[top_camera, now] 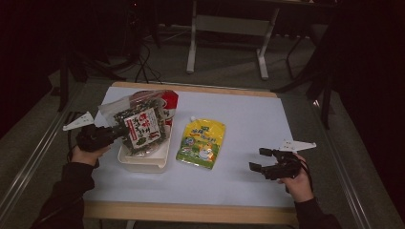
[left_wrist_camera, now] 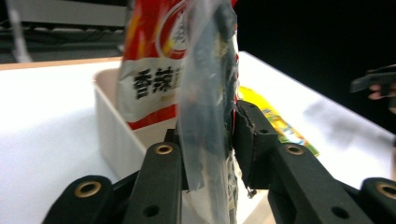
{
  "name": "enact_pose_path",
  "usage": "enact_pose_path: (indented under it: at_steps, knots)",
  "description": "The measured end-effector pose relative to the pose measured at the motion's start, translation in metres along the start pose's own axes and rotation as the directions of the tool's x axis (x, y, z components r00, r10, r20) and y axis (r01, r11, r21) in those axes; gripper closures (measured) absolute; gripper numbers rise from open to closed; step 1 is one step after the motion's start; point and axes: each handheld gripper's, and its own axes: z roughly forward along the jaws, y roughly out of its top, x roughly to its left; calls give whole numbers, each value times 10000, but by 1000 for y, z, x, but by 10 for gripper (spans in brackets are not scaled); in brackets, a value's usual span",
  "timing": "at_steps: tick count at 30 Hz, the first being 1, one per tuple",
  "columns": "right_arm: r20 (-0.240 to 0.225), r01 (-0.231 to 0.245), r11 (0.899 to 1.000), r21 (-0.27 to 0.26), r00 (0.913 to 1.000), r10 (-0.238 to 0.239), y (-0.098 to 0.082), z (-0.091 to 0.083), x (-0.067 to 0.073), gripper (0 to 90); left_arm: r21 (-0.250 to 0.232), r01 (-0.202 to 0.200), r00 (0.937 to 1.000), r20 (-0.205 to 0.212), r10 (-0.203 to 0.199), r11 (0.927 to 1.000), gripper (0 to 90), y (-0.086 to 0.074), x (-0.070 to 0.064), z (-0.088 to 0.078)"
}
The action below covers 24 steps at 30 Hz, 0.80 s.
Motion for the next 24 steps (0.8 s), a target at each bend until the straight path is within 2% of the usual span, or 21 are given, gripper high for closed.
enact_pose_path:
  at_steps: [1,7,10,16,19,21,24]
  knots:
    - [15,2,10000,0,10000,-2,0,0,0,158,156,-190,9994,-292,194,9997,726,2,-1,0]
    - [10,10,10000,-46,10000,-10,2,0,0,158,256,-278,9967,-753,296,9993,625,3,-5,-1]
    - [-18,58,10000,-74,10000,-58,2,0,1,158,250,-159,9968,-774,178,9996,572,2,-8,-2]
    - [87,186,9995,-252,9998,-184,4,-3,1,154,81,-187,9963,-839,193,9998,478,7,-18,-12]
    - [138,246,9993,-269,9996,-243,5,-3,0,153,76,-290,9928,-1157,297,9995,431,10,-23,-18]
    - [243,289,9992,-285,9993,-282,5,-4,1,153,61,-235,9926,-1188,241,9997,402,11,-25,-24]
    - [339,196,9992,-356,9993,-184,6,-5,1,148,27,-360,9890,-1435,360,9993,365,9,-30,-32]
